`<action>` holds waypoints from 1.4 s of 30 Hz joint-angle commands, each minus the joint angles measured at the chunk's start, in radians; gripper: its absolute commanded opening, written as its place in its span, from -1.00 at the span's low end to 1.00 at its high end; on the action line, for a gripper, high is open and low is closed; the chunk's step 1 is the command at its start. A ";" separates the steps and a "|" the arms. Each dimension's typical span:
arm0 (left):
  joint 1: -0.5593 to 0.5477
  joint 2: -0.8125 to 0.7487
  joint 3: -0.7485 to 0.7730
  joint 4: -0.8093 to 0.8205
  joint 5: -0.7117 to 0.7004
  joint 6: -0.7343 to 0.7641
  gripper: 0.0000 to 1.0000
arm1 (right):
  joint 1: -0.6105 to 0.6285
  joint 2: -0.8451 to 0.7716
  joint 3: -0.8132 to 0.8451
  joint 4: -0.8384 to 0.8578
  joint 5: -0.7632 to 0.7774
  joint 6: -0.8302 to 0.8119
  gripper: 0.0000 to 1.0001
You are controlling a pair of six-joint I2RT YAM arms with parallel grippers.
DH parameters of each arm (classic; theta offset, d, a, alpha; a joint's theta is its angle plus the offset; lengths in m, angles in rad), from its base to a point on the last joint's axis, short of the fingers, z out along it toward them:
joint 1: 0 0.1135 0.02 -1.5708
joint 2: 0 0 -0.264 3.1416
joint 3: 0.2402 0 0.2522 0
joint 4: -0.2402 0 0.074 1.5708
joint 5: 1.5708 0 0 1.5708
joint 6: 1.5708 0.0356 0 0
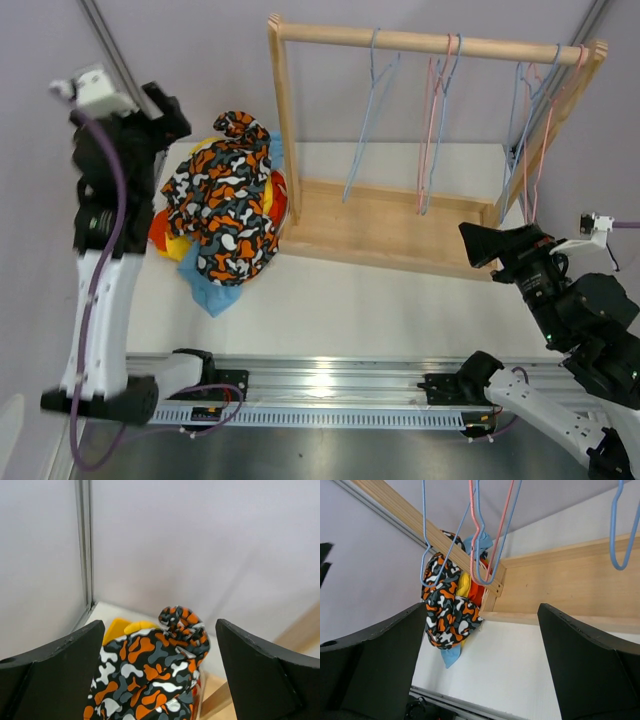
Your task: Remove the shorts from the hanger
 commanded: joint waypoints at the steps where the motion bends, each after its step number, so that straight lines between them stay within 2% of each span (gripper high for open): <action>1: 0.003 -0.141 -0.192 -0.003 0.037 -0.022 0.99 | 0.003 -0.051 -0.060 0.098 0.000 -0.057 0.99; 2: 0.003 -0.250 -0.231 0.003 0.058 -0.035 0.98 | 0.001 -0.062 -0.079 0.101 -0.013 -0.062 0.99; 4: 0.001 -0.361 -0.423 0.026 0.129 -0.062 0.99 | 0.001 -0.102 -0.138 0.103 -0.068 -0.071 0.98; 5: 0.000 -0.468 -0.511 0.031 0.160 -0.067 0.98 | 0.003 -0.119 -0.166 0.109 -0.089 -0.072 0.99; 7: -0.002 -0.567 -0.594 0.034 0.224 -0.091 0.98 | 0.001 -0.153 -0.241 0.129 -0.114 -0.065 0.99; 8: -0.002 -0.654 -0.704 0.036 0.249 -0.100 0.98 | 0.000 -0.183 -0.266 0.127 -0.110 -0.059 0.99; 10: -0.002 -0.737 -0.769 0.034 0.308 -0.122 0.99 | 0.000 -0.214 -0.322 0.126 -0.097 -0.062 0.99; 11: -0.002 -0.777 -0.859 0.026 0.321 -0.130 0.99 | 0.000 -0.249 -0.341 0.126 -0.096 -0.069 0.99; 16: -0.003 -0.995 -1.009 -0.024 0.278 -0.119 0.98 | 0.000 -0.341 -0.425 0.103 0.011 -0.100 0.99; 20: -0.037 -0.972 -0.983 -0.058 0.241 -0.116 0.98 | 0.001 -0.372 -0.519 0.101 0.067 -0.071 0.99; 23: -0.042 -0.937 -0.977 -0.075 0.281 -0.113 0.98 | 0.004 -0.368 -0.534 0.115 0.036 -0.056 0.99; 26: -0.056 -0.923 -0.981 -0.078 0.284 -0.105 0.99 | 0.004 -0.357 -0.484 0.097 0.013 -0.121 0.99; 29: -0.075 -0.907 -0.975 -0.086 0.295 -0.101 0.98 | 0.012 -0.346 -0.415 0.032 0.122 -0.108 0.99; 32: -0.112 -0.888 -0.978 -0.089 0.309 -0.094 0.98 | 0.016 -0.343 -0.384 -0.017 0.145 -0.062 0.99; 35: -0.135 -0.867 -0.977 -0.093 0.313 -0.093 0.98 | 0.016 -0.305 -0.327 -0.072 0.182 -0.110 0.99; 37: -0.141 -0.854 -0.972 -0.095 0.321 -0.091 0.98 | 0.018 -0.294 -0.323 -0.115 0.268 -0.100 0.99; 42: -0.180 -0.791 -0.960 -0.113 0.361 -0.091 0.98 | 0.030 -0.329 -0.364 -0.057 0.197 -0.155 0.99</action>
